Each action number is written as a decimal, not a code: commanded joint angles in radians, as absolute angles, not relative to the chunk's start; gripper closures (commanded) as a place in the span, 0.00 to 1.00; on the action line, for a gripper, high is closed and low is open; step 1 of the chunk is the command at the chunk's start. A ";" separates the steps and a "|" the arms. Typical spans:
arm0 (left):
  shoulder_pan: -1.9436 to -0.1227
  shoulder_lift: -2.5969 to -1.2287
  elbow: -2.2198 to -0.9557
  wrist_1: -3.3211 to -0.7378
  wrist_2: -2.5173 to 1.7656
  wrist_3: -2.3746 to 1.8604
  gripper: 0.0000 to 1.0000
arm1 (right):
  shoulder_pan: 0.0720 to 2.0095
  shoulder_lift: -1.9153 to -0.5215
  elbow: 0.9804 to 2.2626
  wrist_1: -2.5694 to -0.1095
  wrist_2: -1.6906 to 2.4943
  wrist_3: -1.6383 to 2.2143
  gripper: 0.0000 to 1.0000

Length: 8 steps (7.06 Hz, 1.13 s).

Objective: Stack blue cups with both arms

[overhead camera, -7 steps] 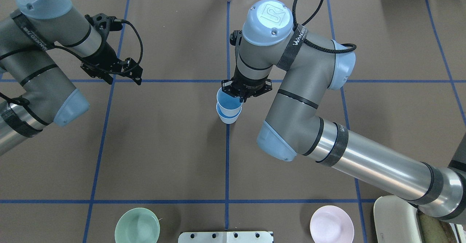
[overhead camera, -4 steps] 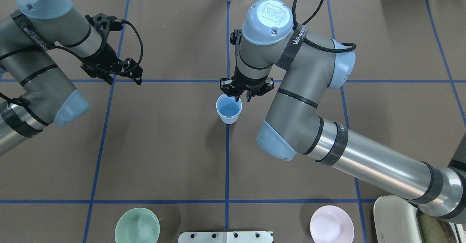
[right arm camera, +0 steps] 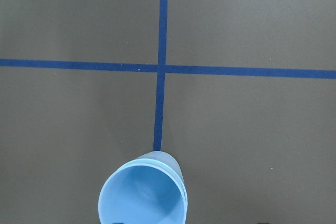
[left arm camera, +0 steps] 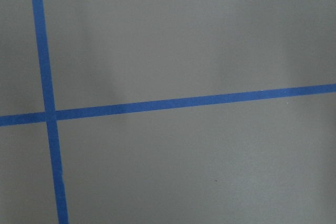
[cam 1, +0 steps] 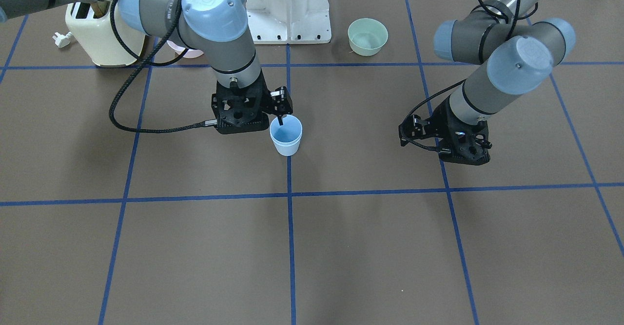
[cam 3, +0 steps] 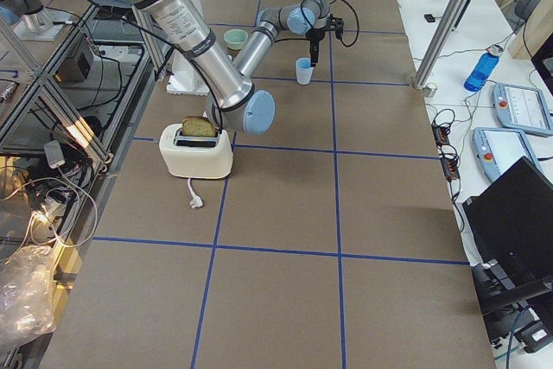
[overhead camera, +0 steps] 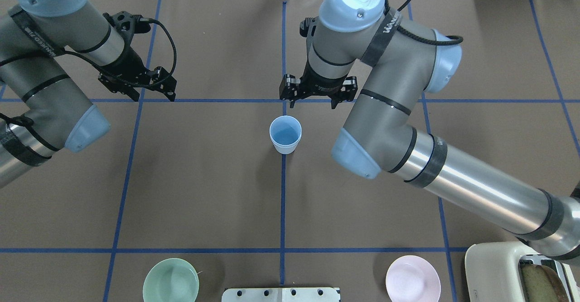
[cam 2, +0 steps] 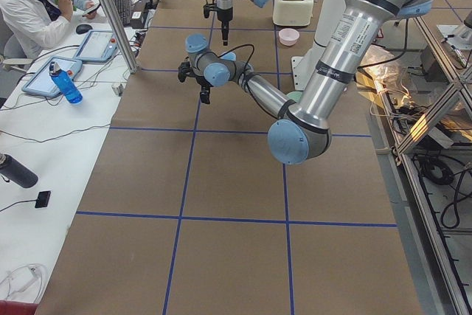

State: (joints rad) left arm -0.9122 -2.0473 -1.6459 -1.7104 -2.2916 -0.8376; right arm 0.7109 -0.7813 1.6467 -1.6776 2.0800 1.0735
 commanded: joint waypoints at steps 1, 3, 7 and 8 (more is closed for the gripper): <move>-0.975 -2.043 -1.647 -1.703 -2.333 -0.827 0.02 | 0.851 -0.866 1.681 -1.655 2.142 1.033 0.00; -1.043 -2.011 -1.658 -1.694 -2.362 -0.709 0.01 | 0.952 -0.986 1.690 -1.609 2.137 0.843 0.00; -1.224 -2.009 -1.667 -1.453 -2.368 -0.332 0.00 | 1.136 -1.158 1.690 -1.603 2.151 0.698 0.00; -1.253 -2.002 -1.664 -1.433 -2.370 -0.246 0.00 | 1.197 -1.217 1.687 -1.605 2.155 0.604 0.00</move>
